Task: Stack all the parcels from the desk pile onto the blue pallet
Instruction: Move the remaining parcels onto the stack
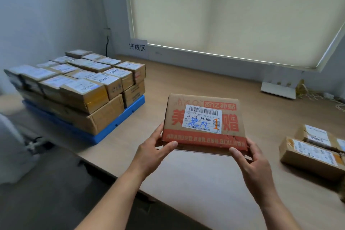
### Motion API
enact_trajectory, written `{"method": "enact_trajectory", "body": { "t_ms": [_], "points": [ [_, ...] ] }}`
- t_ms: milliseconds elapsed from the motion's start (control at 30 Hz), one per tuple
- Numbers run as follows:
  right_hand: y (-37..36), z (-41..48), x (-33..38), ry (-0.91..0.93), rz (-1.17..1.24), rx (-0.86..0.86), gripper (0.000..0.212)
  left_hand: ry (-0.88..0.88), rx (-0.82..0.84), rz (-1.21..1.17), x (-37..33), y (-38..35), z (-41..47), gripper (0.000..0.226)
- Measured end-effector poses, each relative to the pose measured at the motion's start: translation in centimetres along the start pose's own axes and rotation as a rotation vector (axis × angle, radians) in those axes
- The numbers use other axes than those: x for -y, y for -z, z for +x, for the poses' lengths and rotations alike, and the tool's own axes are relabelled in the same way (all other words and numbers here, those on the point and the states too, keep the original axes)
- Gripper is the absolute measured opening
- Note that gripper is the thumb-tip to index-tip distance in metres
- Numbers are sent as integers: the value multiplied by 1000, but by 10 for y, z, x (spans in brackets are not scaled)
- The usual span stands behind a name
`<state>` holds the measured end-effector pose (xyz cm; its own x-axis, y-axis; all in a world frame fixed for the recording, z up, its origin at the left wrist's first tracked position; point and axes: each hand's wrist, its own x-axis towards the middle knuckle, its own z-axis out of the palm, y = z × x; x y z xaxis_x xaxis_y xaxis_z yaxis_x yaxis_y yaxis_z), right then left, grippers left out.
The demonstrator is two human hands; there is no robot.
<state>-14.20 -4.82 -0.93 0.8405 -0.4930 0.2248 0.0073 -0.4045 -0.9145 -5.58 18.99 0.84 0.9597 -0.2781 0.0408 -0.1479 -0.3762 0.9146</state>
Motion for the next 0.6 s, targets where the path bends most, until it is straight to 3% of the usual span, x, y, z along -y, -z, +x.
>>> {"method": "enact_trajectory", "body": {
  "t_ms": [333,600],
  "points": [
    [-129,4,65,130,16,-14,47,-54,-80,29,32,142,18,73],
    [-219,13,107,174,94,3,78,-66,-132,97,55,239,39,72]
  ]
}}
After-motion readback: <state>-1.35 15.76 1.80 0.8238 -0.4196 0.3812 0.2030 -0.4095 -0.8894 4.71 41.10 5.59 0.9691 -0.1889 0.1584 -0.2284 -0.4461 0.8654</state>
